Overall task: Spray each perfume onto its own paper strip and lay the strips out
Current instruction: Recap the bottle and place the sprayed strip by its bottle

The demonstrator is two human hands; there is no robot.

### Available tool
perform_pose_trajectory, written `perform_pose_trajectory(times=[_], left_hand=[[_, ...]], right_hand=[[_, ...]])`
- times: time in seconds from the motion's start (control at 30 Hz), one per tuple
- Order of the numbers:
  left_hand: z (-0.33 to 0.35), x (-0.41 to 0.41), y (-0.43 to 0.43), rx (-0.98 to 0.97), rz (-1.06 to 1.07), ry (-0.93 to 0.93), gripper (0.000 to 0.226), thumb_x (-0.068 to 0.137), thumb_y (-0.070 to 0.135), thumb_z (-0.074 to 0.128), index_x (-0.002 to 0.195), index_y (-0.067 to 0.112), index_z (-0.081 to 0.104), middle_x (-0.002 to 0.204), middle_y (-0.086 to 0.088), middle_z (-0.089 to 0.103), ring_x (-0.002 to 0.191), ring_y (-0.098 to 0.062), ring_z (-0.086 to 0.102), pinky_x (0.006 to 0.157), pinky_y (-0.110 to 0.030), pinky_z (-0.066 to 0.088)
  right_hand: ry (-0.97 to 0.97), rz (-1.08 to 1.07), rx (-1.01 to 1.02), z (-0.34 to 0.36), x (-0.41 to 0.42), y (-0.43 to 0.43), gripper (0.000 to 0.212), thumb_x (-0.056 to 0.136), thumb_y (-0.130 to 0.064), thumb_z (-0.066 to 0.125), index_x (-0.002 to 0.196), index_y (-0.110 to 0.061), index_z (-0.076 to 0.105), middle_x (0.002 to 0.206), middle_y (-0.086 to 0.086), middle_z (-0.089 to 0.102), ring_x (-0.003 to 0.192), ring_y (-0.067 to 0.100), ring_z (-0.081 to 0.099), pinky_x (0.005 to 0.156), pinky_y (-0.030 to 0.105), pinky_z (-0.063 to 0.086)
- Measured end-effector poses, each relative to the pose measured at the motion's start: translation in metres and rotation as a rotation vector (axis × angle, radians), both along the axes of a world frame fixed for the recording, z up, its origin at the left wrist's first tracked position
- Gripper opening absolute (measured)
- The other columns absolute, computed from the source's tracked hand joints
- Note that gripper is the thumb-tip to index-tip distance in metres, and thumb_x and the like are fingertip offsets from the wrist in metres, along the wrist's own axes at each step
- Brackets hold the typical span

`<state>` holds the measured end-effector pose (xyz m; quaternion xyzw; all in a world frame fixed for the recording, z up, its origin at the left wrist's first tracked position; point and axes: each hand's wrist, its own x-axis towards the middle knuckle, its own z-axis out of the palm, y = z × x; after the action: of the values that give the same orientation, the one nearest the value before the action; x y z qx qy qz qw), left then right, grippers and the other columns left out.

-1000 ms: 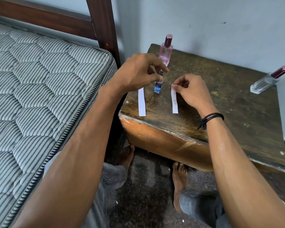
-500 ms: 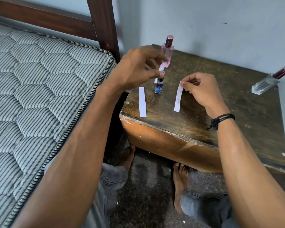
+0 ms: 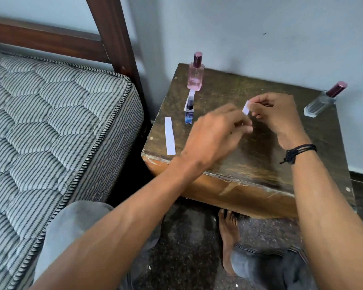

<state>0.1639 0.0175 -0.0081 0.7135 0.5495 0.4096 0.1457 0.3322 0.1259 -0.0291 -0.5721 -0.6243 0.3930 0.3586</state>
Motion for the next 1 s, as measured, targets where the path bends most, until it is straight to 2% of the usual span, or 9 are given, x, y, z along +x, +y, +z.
perform_pose_trajectory(times=[0.13, 0.23, 0.4, 0.5, 0.63, 0.83, 1.0], left_hand=[[-0.017, 0.008, 0.001, -0.152, 0.004, 0.238, 0.021, 0.097, 0.037, 0.062, 0.100, 0.020, 0.075, 0.099, 0.007, 0.063, 0.088, -0.025, 0.066, 0.069, -0.043, 0.056], [-0.031, 0.005, 0.008, -0.198, 0.018, 0.273, 0.021, 0.099, 0.029, 0.057, 0.107, 0.018, 0.074, 0.106, 0.004, 0.062, 0.103, -0.022, 0.059, 0.077, -0.046, 0.056], [-0.048, 0.000, 0.020, -0.186, -0.033, 0.329, 0.031, 0.099, 0.029, 0.058, 0.127, 0.018, 0.068, 0.119, -0.002, 0.061, 0.108, -0.026, 0.050, 0.095, -0.043, 0.048], [-0.052, 0.008, 0.024, -0.175, -0.055, 0.395, 0.042, 0.099, 0.044, 0.055, 0.135, 0.025, 0.061, 0.127, 0.000, 0.057, 0.112, -0.027, 0.048, 0.095, -0.047, 0.046], [-0.054, 0.019, 0.026, -0.183, -0.020, 0.496, 0.053, 0.097, 0.060, 0.042, 0.140, 0.032, 0.056, 0.132, 0.003, 0.052, 0.116, -0.028, 0.046, 0.093, -0.047, 0.043], [-0.056, 0.021, 0.031, -0.201, -0.006, 0.524, 0.053, 0.098, 0.062, 0.041, 0.140, 0.034, 0.055, 0.134, 0.004, 0.049, 0.116, -0.028, 0.044, 0.094, -0.046, 0.042], [-0.055, 0.023, 0.033, -0.235, -0.010, 0.514, 0.053, 0.098, 0.063, 0.041, 0.141, 0.035, 0.052, 0.135, 0.004, 0.046, 0.118, -0.027, 0.041, 0.097, -0.045, 0.038]], right_hand=[[-0.009, -0.030, -0.004, 0.003, 0.017, 0.010, 0.016, 0.089, -0.012, 0.077, 0.080, -0.026, 0.073, 0.080, 0.000, 0.072, 0.065, 0.006, 0.062, 0.065, 0.019, 0.051], [-0.063, -0.012, -0.031, 0.001, 0.021, 0.021, 0.018, 0.088, -0.011, 0.078, 0.080, -0.026, 0.073, 0.083, -0.003, 0.073, 0.070, 0.007, 0.063, 0.067, 0.020, 0.052], [-0.088, 0.002, -0.035, -0.004, 0.023, 0.037, 0.017, 0.088, -0.012, 0.078, 0.080, -0.027, 0.073, 0.084, -0.004, 0.073, 0.069, 0.004, 0.060, 0.062, 0.020, 0.048], [-0.044, -0.019, -0.020, -0.006, 0.021, 0.041, 0.010, 0.088, -0.014, 0.079, 0.085, -0.023, 0.075, 0.083, -0.003, 0.073, 0.064, 0.003, 0.059, 0.059, 0.016, 0.048], [-0.012, -0.023, -0.006, -0.007, 0.020, 0.044, 0.011, 0.088, -0.016, 0.079, 0.084, -0.025, 0.074, 0.082, -0.004, 0.073, 0.065, 0.003, 0.061, 0.061, 0.017, 0.051], [-0.026, -0.008, 0.046, -0.012, 0.019, 0.048, 0.016, 0.089, -0.015, 0.076, 0.080, -0.028, 0.072, 0.080, -0.004, 0.071, 0.066, 0.006, 0.061, 0.065, 0.024, 0.052], [-0.101, -0.014, 0.106, -0.018, 0.013, 0.050, 0.017, 0.087, -0.019, 0.075, 0.077, -0.033, 0.070, 0.082, -0.012, 0.071, 0.073, 0.008, 0.063, 0.078, 0.034, 0.056]])
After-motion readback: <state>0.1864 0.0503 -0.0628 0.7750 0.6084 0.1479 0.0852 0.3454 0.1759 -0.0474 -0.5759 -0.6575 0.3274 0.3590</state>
